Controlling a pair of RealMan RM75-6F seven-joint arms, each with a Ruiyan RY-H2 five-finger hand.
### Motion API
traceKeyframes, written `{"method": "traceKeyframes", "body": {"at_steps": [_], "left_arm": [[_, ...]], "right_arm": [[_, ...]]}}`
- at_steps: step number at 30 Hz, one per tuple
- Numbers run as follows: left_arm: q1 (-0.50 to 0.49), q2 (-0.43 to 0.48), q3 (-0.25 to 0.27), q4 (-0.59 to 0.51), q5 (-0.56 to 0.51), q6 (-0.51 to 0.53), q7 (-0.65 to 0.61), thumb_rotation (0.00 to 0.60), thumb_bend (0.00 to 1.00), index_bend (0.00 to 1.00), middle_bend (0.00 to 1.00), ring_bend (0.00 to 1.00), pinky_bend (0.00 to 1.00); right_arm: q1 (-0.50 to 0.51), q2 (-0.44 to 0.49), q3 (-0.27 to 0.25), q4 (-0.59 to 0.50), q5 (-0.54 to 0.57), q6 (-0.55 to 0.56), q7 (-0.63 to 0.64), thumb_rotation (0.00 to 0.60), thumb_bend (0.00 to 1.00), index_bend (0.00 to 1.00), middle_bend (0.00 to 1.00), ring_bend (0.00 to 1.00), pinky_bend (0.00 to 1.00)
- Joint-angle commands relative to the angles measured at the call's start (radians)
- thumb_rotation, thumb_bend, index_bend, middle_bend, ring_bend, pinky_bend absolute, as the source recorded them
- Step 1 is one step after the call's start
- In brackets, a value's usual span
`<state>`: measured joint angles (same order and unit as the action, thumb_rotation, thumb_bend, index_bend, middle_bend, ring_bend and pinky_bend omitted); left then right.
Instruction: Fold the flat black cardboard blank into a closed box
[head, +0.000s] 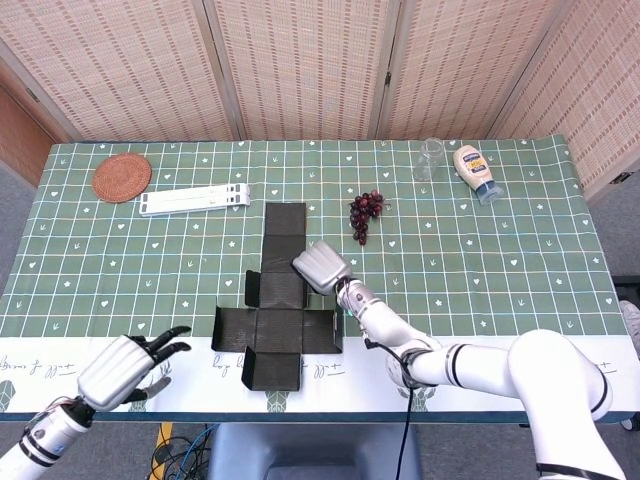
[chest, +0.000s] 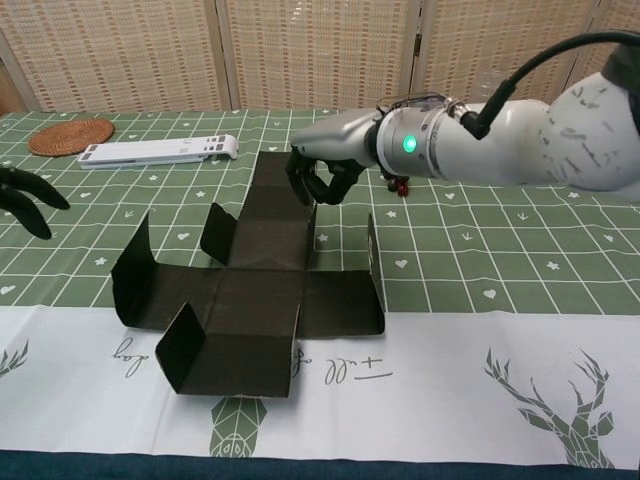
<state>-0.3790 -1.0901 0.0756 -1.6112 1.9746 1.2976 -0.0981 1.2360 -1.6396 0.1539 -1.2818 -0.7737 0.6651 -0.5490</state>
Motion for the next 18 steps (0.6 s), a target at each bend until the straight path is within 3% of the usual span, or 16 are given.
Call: {"method": "traceKeyframes", "body": {"at_steps": [1, 9, 18], "left_arm": [[-0.099, -0.027, 0.025, 0.017, 0.071, -0.095, -0.042, 0.600, 0.26, 0.32, 0.22, 0.80, 0.82], [-0.216, -0.053, 0.047, -0.018, 0.072, -0.279, -0.007, 0.600, 0.26, 0.23, 0.16, 0.80, 0.82], [-0.256, -0.069, 0.061, -0.045, 0.058, -0.304, 0.042, 0.600, 0.26, 0.23, 0.15, 0.81, 0.82]], "right_arm": [[0.016, -0.008, 0.008, 0.012, 0.033, -0.035, 0.015, 0.600, 0.82, 0.44, 0.46, 0.90, 1.00], [0.039, -0.019, -0.002, 0.022, 0.049, -0.063, 0.033, 0.600, 0.83, 0.44, 0.46, 0.90, 1.00], [0.052, -0.036, -0.013, 0.043, 0.051, -0.064, 0.047, 0.600, 0.83, 0.44, 0.46, 0.90, 1.00]]}}
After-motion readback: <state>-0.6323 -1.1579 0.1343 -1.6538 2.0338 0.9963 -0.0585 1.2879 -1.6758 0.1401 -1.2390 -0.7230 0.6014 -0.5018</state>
